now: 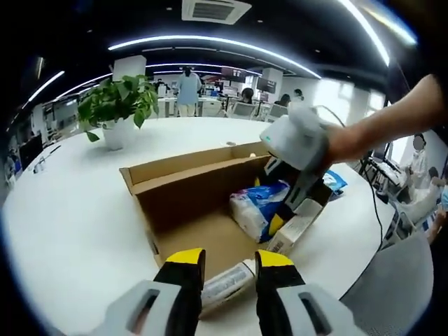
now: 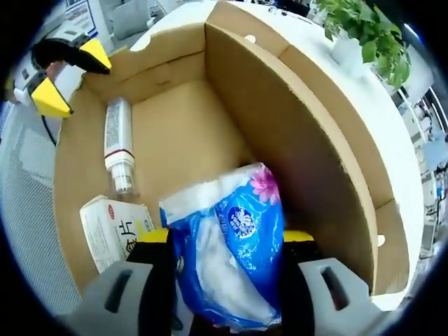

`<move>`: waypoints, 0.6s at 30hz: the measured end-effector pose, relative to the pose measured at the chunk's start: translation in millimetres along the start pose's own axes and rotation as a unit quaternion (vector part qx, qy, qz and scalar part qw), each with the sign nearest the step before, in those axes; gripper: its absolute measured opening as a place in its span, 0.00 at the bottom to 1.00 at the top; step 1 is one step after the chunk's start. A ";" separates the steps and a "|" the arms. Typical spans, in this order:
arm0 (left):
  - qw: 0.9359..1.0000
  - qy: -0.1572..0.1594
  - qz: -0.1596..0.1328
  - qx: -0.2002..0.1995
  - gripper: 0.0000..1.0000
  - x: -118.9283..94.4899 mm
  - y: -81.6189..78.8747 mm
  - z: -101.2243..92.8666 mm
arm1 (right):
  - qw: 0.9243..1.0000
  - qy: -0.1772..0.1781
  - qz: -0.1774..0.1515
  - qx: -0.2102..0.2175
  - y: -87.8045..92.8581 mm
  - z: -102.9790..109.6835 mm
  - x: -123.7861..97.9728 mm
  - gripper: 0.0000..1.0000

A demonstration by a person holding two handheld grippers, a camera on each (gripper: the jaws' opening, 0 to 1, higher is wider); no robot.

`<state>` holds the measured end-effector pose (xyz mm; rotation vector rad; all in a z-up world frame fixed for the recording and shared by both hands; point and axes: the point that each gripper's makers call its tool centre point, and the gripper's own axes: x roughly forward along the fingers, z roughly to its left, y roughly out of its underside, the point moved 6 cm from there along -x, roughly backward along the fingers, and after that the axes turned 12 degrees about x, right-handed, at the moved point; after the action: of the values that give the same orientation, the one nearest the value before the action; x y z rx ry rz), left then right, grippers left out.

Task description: Operate the shoe box by opening the lid, removing the specified soft item, and placing it in the target area until the item is outside and the box remains undamaged.

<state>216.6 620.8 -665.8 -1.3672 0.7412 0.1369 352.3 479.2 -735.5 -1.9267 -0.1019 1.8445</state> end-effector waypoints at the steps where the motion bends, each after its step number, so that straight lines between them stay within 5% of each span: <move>1: 1.000 -0.001 0.000 -0.002 0.29 -0.3 0.1 1.0 | 1.000 0.003 -0.004 0.003 0.3 1.1 -1.0 0.46; 6: 1.000 -0.003 0.003 -0.005 0.29 -0.5 0.9 0.5 | 1.000 0.019 -0.021 0.013 0.8 3.7 -4.0 0.37; 18: 1.000 -0.013 -0.002 -0.016 0.28 -3.2 1.7 4.5 | 0.996 0.033 -0.063 0.049 8.5 9.9 -12.4 0.33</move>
<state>215.1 626.3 -665.3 -1.3947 0.7173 0.1638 339.4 469.8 -727.1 -1.8674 -0.1076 1.6720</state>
